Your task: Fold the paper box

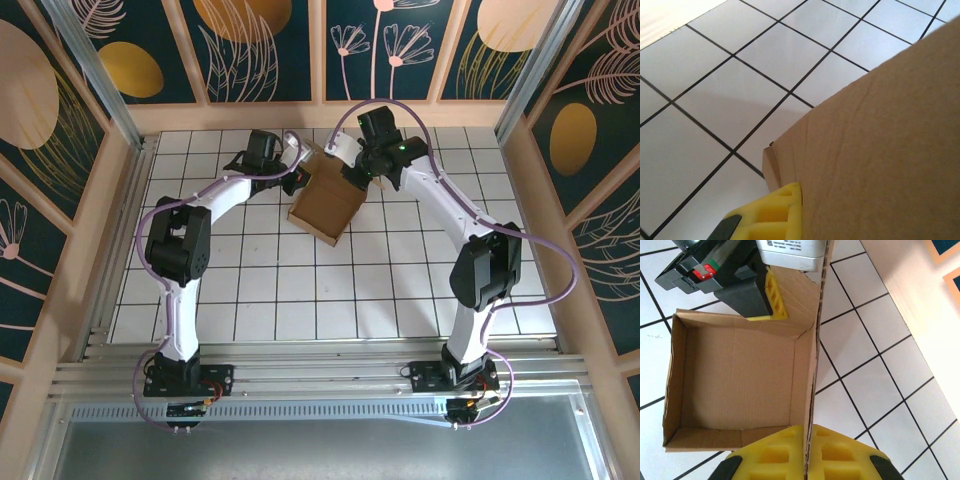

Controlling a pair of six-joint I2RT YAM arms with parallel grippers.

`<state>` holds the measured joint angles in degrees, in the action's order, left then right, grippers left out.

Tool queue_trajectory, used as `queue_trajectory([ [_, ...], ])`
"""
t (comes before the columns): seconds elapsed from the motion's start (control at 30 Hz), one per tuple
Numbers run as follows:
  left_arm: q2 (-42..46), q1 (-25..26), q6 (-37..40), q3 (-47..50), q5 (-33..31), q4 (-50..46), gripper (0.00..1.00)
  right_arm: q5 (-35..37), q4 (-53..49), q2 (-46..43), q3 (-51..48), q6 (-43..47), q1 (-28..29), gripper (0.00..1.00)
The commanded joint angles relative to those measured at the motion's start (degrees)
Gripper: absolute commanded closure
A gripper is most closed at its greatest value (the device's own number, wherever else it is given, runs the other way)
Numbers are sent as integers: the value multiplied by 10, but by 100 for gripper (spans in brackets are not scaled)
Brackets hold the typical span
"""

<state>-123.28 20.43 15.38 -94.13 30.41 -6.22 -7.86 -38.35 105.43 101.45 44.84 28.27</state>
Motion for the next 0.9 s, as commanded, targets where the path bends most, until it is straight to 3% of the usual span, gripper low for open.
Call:
queue_trajectory([
  [0.0, -44, 24, -42, -27, 22, -74, 100, -26, -19, 20, 6, -5, 11, 100],
  [0.43, -40, 41, -34, 52, -20, -57, 87, -17, -11, 17, -1, -9, 13, 100],
  [0.67, -37, 44, -47, 79, -3, -36, 86, 3, -6, 19, -9, -7, 21, 100],
  [0.87, -31, 44, -45, 112, -48, -29, 86, 14, 5, 8, -20, -8, 26, 99],
])
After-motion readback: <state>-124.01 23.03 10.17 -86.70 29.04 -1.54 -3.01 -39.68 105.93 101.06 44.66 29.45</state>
